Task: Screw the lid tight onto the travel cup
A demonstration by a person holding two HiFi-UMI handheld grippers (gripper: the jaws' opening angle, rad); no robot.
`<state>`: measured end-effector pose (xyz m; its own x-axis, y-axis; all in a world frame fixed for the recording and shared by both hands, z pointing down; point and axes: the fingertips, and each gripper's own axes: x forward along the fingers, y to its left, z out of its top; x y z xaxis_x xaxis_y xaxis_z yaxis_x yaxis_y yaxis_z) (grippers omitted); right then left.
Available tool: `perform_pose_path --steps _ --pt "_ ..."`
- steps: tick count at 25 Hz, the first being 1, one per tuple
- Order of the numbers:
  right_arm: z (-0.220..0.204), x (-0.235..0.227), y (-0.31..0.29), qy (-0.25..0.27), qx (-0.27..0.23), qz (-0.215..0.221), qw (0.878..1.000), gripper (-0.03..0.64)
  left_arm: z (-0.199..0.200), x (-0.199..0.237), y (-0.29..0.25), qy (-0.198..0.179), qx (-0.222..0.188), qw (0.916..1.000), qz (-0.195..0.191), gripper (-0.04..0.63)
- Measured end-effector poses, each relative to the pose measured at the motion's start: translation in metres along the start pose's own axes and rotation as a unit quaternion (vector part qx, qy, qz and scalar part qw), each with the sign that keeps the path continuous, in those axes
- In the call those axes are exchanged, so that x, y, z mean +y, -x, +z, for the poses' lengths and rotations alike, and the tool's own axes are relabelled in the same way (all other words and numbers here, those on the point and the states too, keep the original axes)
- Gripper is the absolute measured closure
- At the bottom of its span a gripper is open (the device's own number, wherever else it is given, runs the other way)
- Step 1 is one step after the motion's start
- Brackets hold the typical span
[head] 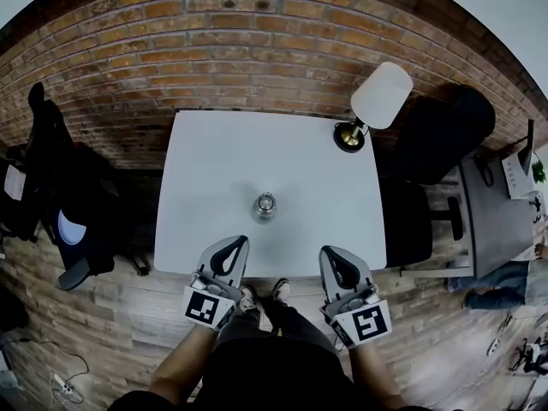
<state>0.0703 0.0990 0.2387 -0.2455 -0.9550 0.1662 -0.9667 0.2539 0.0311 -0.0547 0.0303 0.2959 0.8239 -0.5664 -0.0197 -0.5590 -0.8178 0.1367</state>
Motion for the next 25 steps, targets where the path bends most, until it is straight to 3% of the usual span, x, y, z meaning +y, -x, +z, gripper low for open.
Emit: perform_pose_path --steps 6,12,15,23,25 --pt "-0.004 -0.016 -0.016 -0.006 -0.001 0.030 1.000 0.606 0.001 0.004 -0.013 -0.016 -0.013 0.9996 0.018 0.569" --pt "-0.011 -0.035 -0.040 -0.010 -0.011 0.054 0.998 0.606 -0.007 0.015 -0.026 -0.028 0.016 0.9982 0.050 0.569" --pt "-0.019 -0.033 -0.055 -0.007 -0.007 0.075 0.997 0.606 -0.026 0.026 -0.025 -0.041 0.029 0.9966 0.066 0.568" --pt "-0.051 -0.027 -0.095 0.013 0.011 0.125 0.992 0.606 -0.089 0.038 -0.042 -0.001 0.077 0.9943 0.073 0.568" --pt "-0.059 -0.027 -0.105 0.016 0.013 0.137 0.990 0.560 -0.106 0.043 -0.050 0.000 0.084 0.9937 0.074 0.547"
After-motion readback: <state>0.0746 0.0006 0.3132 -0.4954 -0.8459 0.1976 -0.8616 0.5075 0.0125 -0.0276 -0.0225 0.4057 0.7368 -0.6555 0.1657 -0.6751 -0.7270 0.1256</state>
